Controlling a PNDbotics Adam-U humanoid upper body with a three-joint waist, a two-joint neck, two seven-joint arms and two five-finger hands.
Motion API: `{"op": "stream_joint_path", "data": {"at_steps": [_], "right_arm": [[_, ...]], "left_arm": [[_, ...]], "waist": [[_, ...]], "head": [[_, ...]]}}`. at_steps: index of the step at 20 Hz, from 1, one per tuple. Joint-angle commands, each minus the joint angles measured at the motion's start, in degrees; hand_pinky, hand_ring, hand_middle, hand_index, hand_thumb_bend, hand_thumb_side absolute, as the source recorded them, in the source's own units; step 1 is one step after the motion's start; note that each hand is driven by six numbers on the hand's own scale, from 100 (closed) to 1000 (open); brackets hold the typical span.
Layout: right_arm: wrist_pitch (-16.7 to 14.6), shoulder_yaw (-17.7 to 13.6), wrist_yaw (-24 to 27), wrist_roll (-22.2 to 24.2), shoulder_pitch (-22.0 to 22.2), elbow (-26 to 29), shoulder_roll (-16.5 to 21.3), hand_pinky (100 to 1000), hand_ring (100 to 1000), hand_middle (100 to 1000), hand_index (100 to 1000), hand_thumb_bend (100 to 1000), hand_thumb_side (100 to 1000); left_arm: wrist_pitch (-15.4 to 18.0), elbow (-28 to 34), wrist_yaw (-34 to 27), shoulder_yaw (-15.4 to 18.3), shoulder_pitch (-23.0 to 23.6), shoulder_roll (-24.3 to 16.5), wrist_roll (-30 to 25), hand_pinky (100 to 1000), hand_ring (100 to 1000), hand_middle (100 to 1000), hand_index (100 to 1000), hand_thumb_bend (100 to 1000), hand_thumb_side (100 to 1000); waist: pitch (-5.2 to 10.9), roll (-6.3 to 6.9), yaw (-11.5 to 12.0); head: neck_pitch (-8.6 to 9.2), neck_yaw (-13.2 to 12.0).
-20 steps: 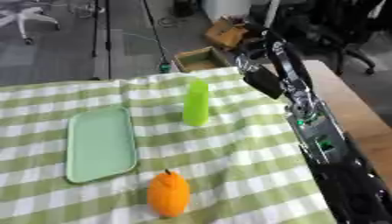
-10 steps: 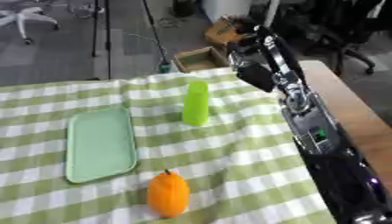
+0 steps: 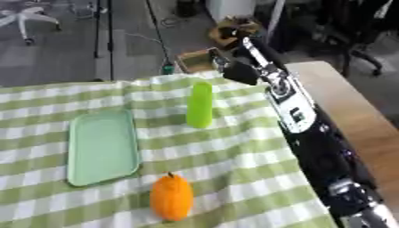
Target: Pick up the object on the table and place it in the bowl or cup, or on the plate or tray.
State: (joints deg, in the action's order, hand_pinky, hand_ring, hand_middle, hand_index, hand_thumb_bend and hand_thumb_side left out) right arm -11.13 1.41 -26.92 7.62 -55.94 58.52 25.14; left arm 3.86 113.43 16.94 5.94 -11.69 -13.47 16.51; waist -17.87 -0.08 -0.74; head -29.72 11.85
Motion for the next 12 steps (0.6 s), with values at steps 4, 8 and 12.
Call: {"op": "stream_joint_path", "data": {"at_steps": [4,8,12], "right_arm": [[-4.12,-0.45,-6.25,3.88,-4.3,-7.52,-2.55,787,807,847,949,283,533],[-6.11,-0.14,-9.31,6.29,-4.75,-10.38,-4.29,840,837,855,952,308,570],[-8.31,0.45,-13.82,7.92,-4.74,-11.04,-4.74,887,866,865,956,341,574]], "left_arm": [[0.03,1.16,-0.16,-0.18,-0.16,-0.59,-0.46,812,720,776,864,359,997],[0.09,1.16,-0.19,-0.23,-0.16,-0.67,-0.58,812,720,775,865,360,995],[0.09,1.16,-0.22,-0.2,-0.13,-0.7,-0.59,812,720,775,865,360,995]], "waist": [[8.48,0.65,0.53],[8.61,0.73,1.03],[8.66,0.7,1.13]], "head": [[-0.21,0.69],[-0.11,1.03],[-0.06,1.21]]}}
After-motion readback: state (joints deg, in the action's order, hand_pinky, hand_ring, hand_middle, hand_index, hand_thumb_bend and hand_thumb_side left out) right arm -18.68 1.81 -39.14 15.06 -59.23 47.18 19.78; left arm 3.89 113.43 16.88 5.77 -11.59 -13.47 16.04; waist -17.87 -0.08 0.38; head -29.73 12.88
